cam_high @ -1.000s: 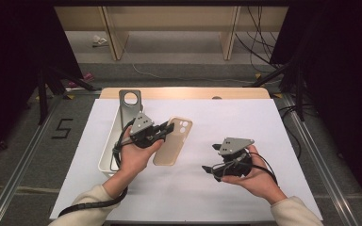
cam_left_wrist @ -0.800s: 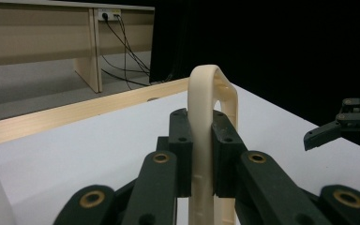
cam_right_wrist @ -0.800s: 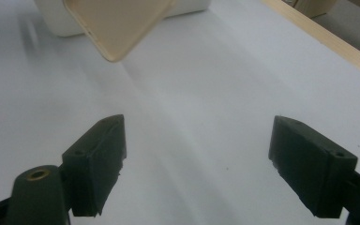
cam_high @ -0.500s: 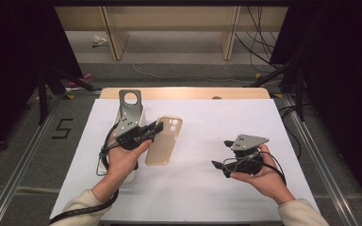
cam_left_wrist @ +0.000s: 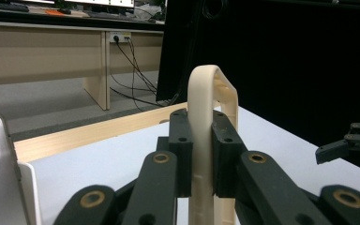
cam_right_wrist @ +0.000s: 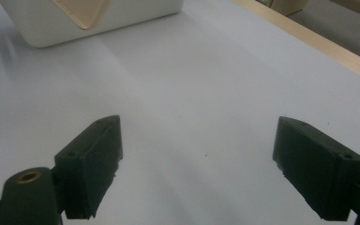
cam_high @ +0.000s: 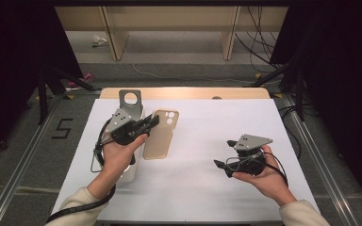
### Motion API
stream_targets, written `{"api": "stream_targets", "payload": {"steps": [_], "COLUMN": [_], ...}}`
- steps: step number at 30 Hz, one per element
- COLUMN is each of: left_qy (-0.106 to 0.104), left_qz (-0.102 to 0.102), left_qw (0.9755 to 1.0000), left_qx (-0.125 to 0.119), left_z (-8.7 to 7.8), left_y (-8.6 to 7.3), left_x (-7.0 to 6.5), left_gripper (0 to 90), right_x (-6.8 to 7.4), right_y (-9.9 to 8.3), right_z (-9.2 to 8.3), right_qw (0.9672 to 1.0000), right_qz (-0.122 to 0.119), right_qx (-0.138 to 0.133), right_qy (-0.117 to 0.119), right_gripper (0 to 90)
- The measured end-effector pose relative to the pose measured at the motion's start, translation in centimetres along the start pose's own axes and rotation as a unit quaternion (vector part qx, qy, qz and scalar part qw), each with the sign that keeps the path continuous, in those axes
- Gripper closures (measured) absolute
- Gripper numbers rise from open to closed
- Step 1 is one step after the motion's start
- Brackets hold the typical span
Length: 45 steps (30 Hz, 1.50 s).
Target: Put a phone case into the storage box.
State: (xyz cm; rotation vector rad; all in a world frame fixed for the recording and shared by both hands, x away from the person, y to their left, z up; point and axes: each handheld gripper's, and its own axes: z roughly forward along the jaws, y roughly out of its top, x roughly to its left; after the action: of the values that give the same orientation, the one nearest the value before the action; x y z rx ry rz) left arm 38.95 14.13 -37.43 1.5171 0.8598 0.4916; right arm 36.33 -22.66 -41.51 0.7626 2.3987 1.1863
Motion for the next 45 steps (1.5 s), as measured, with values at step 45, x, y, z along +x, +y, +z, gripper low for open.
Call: {"api": "stream_targets", "payload": {"steps": [45], "left_qy": [0.032], "left_qz": [-0.002], "left_qw": [0.9988], "left_qx": [-0.038], "left_z": [-2.6], "left_y": [4.4], "left_x": [4.7], "left_gripper": [81.1], "right_x": [-0.3], "right_y": [-0.5], "right_z": [-0.5], "right_qw": [0.9998], "right_qz": [0.021], "right_qx": [-0.006], "right_qy": [-0.004], "right_gripper": [16.8]}}
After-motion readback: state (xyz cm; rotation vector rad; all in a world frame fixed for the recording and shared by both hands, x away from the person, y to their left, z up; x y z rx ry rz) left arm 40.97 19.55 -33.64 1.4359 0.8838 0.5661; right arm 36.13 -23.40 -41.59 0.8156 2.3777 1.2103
